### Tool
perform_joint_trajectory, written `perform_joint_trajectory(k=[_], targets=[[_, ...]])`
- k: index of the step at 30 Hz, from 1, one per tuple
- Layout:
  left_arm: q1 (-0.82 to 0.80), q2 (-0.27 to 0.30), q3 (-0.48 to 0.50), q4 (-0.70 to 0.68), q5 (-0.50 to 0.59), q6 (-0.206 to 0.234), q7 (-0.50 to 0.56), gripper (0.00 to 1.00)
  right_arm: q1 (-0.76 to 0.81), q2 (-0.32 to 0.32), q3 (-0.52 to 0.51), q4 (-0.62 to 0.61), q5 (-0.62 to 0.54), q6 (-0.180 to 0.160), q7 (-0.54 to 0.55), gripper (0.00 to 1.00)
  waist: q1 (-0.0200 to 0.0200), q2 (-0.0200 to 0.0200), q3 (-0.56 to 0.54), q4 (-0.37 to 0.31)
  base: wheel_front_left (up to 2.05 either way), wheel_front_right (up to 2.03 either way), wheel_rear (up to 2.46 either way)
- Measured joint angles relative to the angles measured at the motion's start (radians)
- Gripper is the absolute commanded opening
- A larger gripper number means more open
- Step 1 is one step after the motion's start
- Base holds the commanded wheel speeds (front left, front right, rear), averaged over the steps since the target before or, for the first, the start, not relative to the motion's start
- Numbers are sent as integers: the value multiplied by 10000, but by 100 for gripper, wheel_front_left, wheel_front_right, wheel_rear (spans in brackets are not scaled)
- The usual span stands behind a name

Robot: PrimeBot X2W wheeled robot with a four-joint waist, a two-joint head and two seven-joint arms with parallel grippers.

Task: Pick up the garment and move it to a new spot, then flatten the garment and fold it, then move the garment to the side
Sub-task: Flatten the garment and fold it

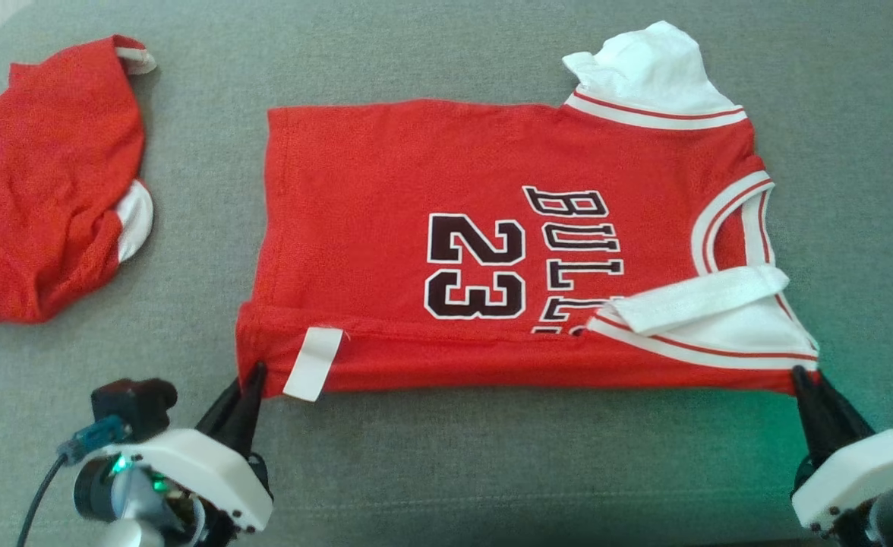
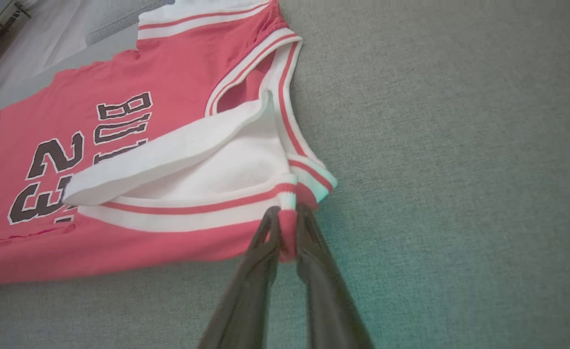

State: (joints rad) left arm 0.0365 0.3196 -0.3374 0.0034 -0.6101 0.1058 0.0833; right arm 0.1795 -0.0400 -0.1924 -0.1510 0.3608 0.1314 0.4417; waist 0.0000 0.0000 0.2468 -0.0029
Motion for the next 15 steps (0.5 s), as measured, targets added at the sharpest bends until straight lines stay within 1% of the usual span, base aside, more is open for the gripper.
perform_joint_trajectory(k=[1, 3, 6, 10, 15], targets=[[-1, 2, -8, 13, 0, 0, 0, 100, 0, 0, 8, -10, 2, 0, -19, 100, 0, 0, -20, -20, 0, 0, 0], [-2, 4, -13, 36, 8, 23, -17, 100, -15, 0, 54, -21, -12, 0, -167, 100, 0, 0, -58, -55, 0, 0, 0], [-19, -15, -15, 17, 134, 140, -251, 100, -85, 2, 207, -69, -33, 0, -706, 100, 0, 0, -134, -86, 0, 0, 0], [-146, -56, -15, -96, 606, 420, -803, 100, -571, -2, 330, -385, -698, 0, -2010, 100, 0, 0, -235, -112, 0, 0, 0], [-805, -54, 17, -374, 1392, 731, -1593, 100, -1288, -90, 704, -721, -1463, 0, -3035, 100, 0, 0, -347, -99, 0, 0, 0]])
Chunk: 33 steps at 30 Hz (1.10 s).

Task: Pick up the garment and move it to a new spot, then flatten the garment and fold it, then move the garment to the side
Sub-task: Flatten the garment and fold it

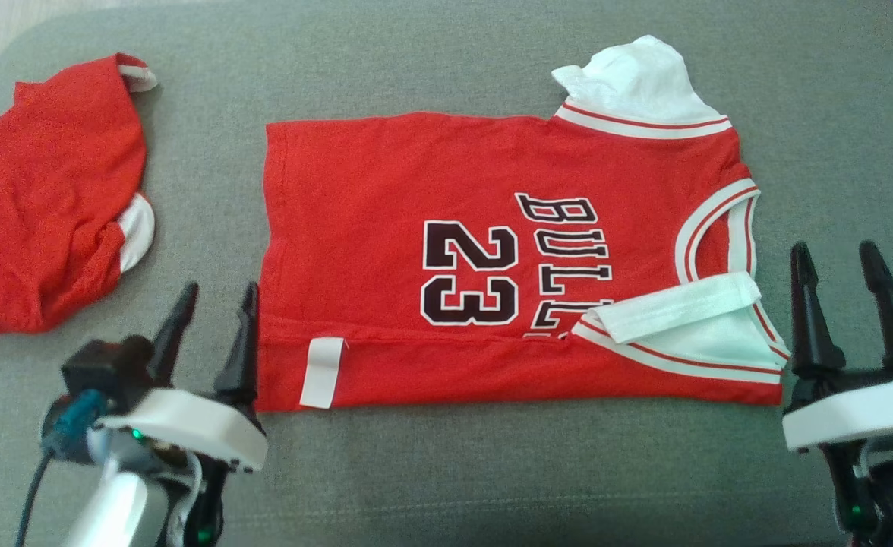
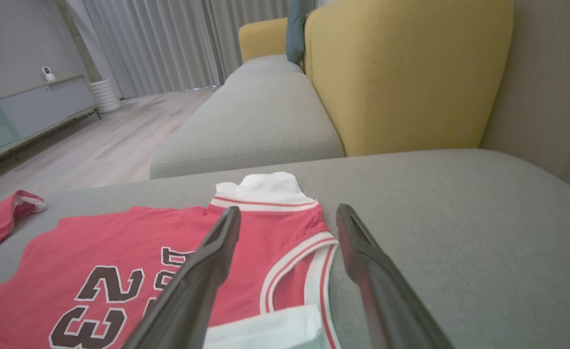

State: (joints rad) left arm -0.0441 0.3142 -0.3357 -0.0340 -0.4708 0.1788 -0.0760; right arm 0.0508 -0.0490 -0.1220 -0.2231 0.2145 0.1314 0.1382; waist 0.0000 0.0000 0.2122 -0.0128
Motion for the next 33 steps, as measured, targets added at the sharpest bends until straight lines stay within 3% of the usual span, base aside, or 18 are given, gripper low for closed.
perform_joint_trajectory(k=[19, 26, 33], targets=[[-448, 23, 249, -142, 351, 322, -583, 100, -270, -17, 357, -221, -125, 0, -180, 100, 0, 0, 43, 14, 0, 0, 0], [-2398, -77, 65, 859, 291, -412, -761, 100, -686, -15, 426, -245, -121, 0, -146, 100, 0, 0, 806, 19, 0, 0, 0], [-5132, -527, -169, 3526, -2, -1252, -424, 100, -1098, 4, 756, -221, -123, 0, -148, 100, 1, 0, 1652, -209, 0, 0, 0]])
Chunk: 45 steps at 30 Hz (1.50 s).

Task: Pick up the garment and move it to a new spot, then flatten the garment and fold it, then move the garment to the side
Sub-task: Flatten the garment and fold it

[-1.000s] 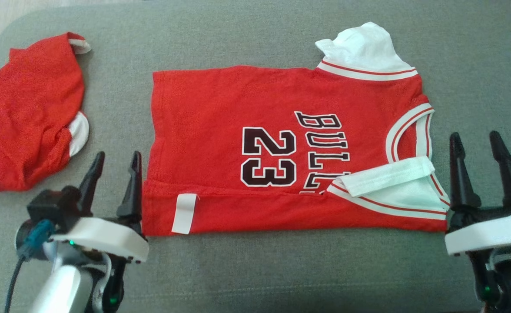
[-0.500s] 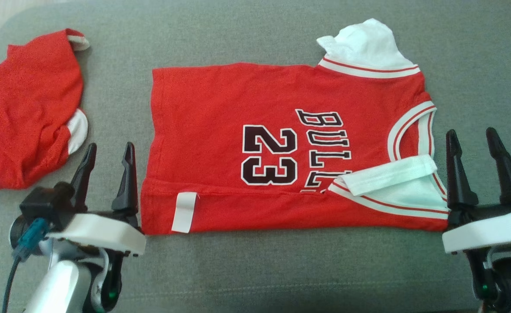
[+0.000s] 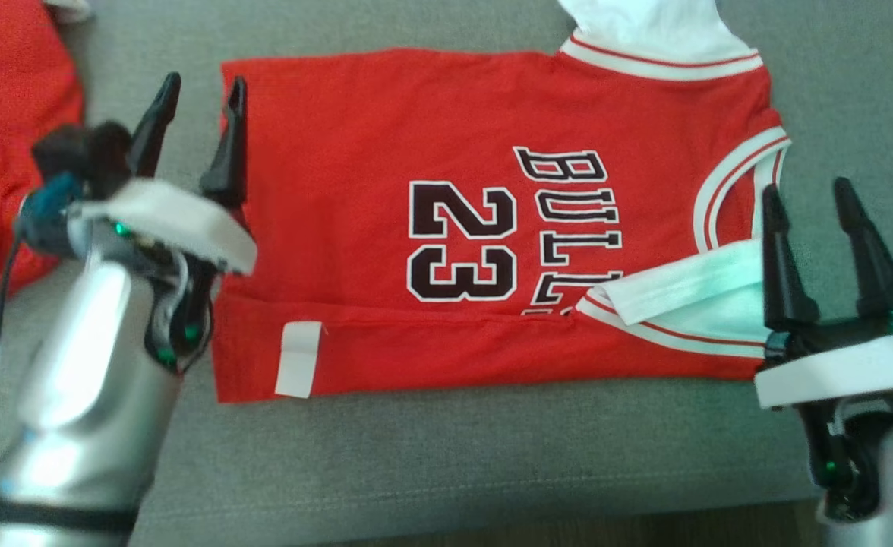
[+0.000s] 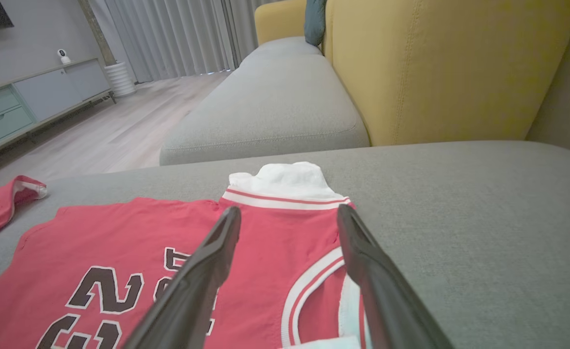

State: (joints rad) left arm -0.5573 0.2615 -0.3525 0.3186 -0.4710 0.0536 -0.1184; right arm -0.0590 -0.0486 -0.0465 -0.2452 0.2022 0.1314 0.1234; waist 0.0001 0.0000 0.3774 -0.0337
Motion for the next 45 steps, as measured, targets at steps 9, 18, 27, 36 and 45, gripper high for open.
perform_joint_trajectory(k=[9, 18, 27, 36, 45], targets=[[-2510, -251, 23, 4426, -337, -857, 188, 100, -433, 12, 493, 420, 10, 0, -107, 100, 1, 0, 688, -499, 0, 0, 0], [-3578, -604, -157, 6767, -602, -1432, 477, 60, -533, 13, 510, 621, 176, 0, -138, 100, 0, 0, 751, -568, 0, 0, 0], [-3952, -771, -546, 7636, -539, -1639, -119, 0, -539, 19, 437, 677, 253, 0, -134, 100, 0, 0, 733, -597, 0, 0, 0], [-4114, -917, -667, 8115, -328, -1636, -1055, 0, -1706, -362, -293, 1565, 203, 0, 192, 100, 0, 0, 612, -431, 0, 0, 0], [-4645, -1459, -861, 7873, -316, -1684, -1298, 0, -5063, -1450, -234, 3923, 696, 0, 644, 100, 0, 0, 1052, 183, 0, 0, 0]])
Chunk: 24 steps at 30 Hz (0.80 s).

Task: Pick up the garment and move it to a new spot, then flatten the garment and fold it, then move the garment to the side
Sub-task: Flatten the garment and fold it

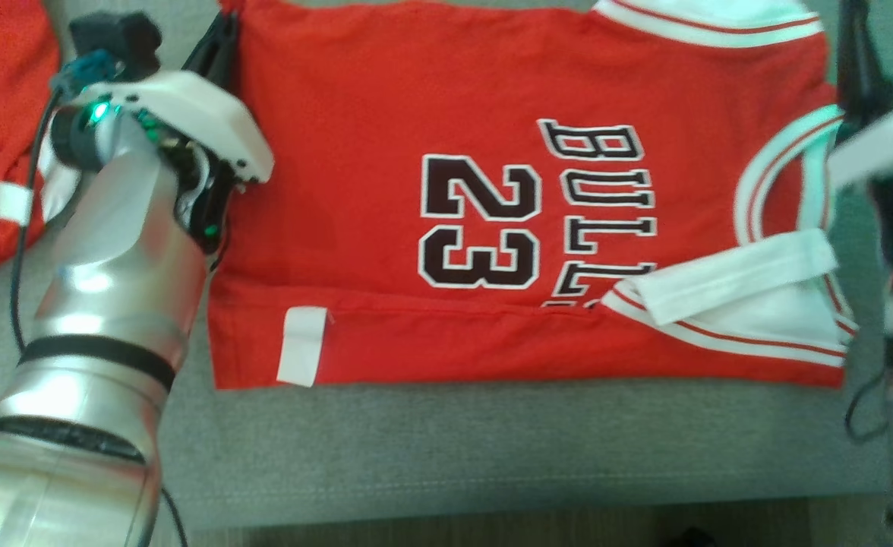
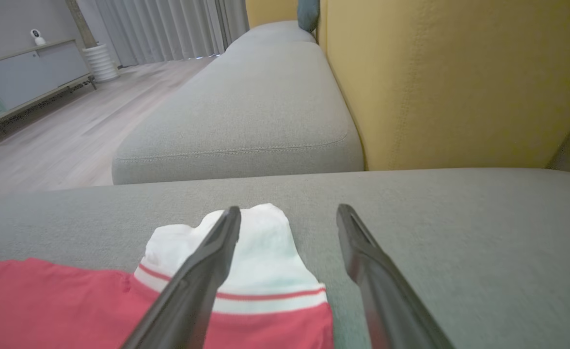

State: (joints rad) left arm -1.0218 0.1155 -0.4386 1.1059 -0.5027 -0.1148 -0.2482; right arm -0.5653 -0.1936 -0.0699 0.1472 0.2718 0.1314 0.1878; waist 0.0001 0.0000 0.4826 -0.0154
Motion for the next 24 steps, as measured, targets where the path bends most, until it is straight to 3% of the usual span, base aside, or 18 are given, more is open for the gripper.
perform_joint_trajectory(k=[13, 23, 24], targets=[[-568, -571, -313, -884, 82, -98, -15, 0, -3949, -851, 577, 4523, -12, 0, 809, 100, 0, 0, 1115, 1095, 0, 0, 0], [-681, -596, -313, -1381, 84, -174, -58, 0, -5431, -1166, 1187, 6278, -123, 0, 1939, 100, -1, 0, 1460, 1359, 0, 0, 0], [-681, -606, -309, -1394, 84, -174, -58, 0, -5553, -1210, 1256, 6378, -38, 0, 2090, 96, -1, 0, 1467, 1376, 0, 0, 0]])
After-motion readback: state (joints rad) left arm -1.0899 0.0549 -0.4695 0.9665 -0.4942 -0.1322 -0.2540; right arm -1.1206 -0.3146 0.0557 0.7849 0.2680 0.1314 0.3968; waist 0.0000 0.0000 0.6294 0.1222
